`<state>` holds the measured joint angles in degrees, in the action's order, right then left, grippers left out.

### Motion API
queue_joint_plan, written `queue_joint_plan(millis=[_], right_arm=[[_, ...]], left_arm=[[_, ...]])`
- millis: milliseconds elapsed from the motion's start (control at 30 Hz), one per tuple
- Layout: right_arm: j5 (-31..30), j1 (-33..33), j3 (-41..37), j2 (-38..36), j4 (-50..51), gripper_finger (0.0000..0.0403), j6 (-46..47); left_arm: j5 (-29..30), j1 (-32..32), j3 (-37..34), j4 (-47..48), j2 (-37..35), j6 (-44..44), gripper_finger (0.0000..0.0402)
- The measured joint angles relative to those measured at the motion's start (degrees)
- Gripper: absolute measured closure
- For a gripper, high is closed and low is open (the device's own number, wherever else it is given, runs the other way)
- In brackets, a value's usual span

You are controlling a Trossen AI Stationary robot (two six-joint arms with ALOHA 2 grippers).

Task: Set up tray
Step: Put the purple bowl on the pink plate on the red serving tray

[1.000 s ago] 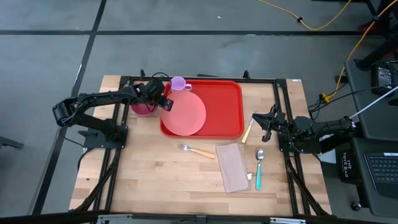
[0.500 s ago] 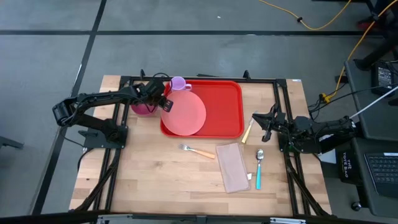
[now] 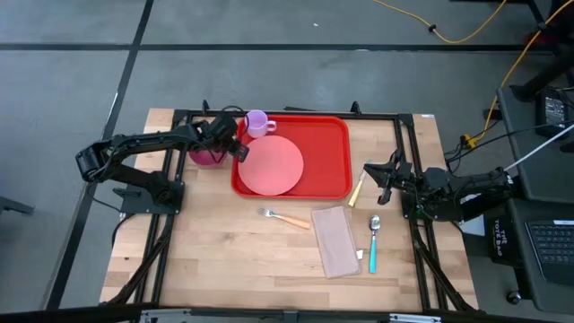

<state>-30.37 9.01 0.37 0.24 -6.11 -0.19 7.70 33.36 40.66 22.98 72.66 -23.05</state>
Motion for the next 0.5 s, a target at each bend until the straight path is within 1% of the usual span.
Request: queue_joint_plan(millis=[167, 267, 400, 500], right_arm=[[0.00, 0.00, 0.00, 0.01, 0.00, 0.0361, 0.00], [0.00, 0.00, 0.01, -0.01, 0.00, 0.0361, -0.02], [0.00, -0.02, -0.01, 0.01, 0.00, 0.0361, -0.02], [0.00, -0.02, -0.01, 0.00, 0.00, 0.0361, -0.02]], left_arm=[[-0.63, 0.00, -0.02, 0.04, -0.48, 5.08, 0.0292], [-0.83, 0.00, -0.02, -0.66, -1.97, 7.57, 0.0300], [2.13, -0.71, -0.02, -4.08, -4.97, 11.24, 0.0326], [2.55, -0.79, -0.04, -7.31, -7.62, 16.16, 0.0351]])
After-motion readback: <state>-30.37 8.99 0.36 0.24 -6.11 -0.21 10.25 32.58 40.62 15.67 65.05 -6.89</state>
